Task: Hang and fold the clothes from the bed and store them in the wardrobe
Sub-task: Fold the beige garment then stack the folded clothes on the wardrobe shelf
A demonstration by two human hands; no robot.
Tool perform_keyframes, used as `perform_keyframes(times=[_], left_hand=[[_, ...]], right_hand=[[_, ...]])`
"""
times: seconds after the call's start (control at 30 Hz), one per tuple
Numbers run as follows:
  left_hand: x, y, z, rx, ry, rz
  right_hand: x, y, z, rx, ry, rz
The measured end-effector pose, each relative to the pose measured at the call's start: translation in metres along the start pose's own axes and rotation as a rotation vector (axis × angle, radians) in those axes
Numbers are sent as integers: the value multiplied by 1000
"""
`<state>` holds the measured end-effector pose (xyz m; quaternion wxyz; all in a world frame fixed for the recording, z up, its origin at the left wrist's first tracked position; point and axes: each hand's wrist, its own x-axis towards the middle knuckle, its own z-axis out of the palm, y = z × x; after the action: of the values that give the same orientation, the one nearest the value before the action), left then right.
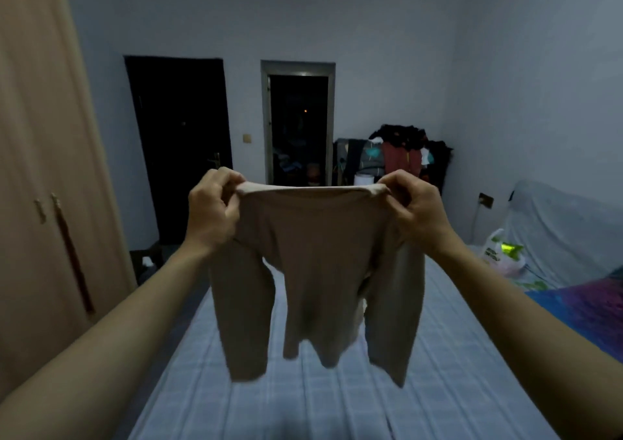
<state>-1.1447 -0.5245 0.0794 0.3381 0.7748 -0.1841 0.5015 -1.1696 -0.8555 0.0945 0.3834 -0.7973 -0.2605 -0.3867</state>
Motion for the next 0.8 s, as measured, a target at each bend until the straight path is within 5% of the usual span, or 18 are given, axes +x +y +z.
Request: perform_keyframes(times=[0.13,0.6,0.8], left_hand=[[-14,7,-5,-167,-143,-5],[-232,-11,-22,-374,-1357,-531],[-266,-4,-40,-451,-1478,-622]], right_hand=[[-16,23,1,39,-106,24],[-269,63,23,153,-776,456],[-314,37,22,126,-780,550]])
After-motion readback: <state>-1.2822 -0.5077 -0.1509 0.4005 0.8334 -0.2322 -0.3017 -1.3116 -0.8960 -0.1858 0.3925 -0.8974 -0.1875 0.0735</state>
